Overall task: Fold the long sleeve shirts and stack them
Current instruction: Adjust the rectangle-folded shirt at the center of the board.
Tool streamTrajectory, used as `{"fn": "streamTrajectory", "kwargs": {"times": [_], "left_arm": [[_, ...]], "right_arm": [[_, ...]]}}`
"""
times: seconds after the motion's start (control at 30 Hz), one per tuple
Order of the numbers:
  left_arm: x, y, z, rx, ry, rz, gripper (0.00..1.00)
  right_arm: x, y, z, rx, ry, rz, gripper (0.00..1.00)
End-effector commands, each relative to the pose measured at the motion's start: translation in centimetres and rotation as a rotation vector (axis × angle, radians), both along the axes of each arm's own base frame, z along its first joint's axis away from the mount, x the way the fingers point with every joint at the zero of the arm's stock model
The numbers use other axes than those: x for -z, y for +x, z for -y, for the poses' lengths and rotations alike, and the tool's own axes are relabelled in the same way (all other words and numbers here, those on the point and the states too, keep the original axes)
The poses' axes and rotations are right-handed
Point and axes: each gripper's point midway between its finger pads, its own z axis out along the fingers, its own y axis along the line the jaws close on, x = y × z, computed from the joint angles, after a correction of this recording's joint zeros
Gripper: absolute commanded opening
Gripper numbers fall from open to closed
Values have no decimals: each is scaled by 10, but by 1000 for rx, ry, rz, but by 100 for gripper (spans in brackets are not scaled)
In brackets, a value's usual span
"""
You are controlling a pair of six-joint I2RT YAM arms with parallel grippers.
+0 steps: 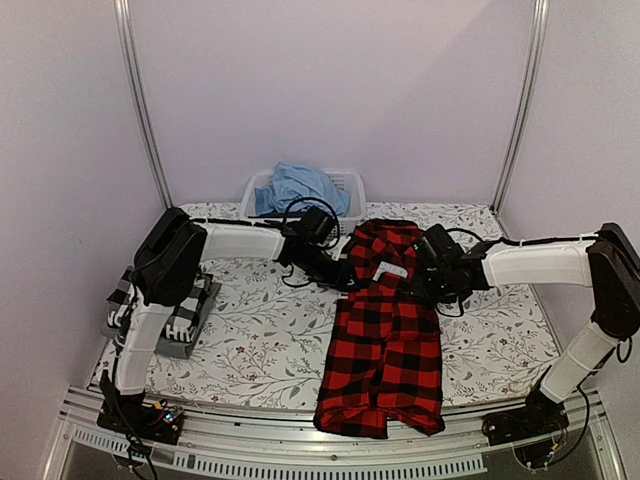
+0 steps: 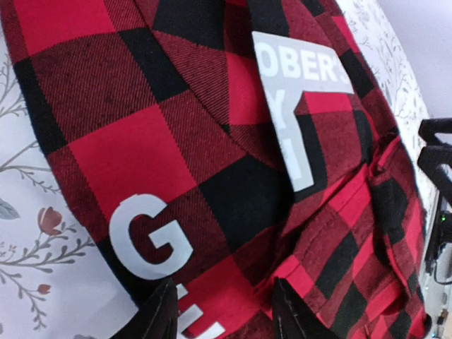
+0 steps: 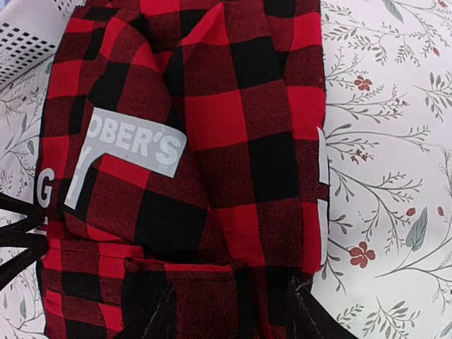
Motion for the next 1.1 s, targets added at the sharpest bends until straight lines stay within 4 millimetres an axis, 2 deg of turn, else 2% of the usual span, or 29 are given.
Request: {"fn": "streamTrajectory", "kwargs": {"times": [0.0,0.1,0.17,0.3,0.43,0.57,0.63,0.77,0.83,0.9,1.07], "left_arm": [[-44,13,-6,-39,-29,79,49],[-54,8,-14,-53,-25,87,50],[-62,2,-18,-48,-34,84,50],[-70,-22,-28,-18,-44,40,47],[-67,-51,-40,15,-48,-15,44],[-65,-84,-46,69,-60,-76,43],[-61,-103,-49,102,-53,-115,43],[-45,-144,-60,147,-36,-208,43],[-43,-160,-65,162,-39,-237,43],[-39,-174,-71,172,-26,-257,43],[-24,-211,-87,198,-5,-341,45]], "right_arm": [[-41,3,-7,-24,42,59,50],[-49,-15,-20,-90,62,45,39],[-42,-31,-27,-119,60,7,28],[-20,-56,-46,-184,116,-61,22],[17,-73,-63,-234,138,-158,21],[47,-83,-70,-249,131,-228,30],[49,-83,-69,-245,122,-236,38],[28,-89,-60,-242,116,-221,53],[8,-97,-53,-247,122,-205,56],[-1,-112,-47,-258,119,-215,57],[10,-178,-37,-292,164,-334,60]]}}
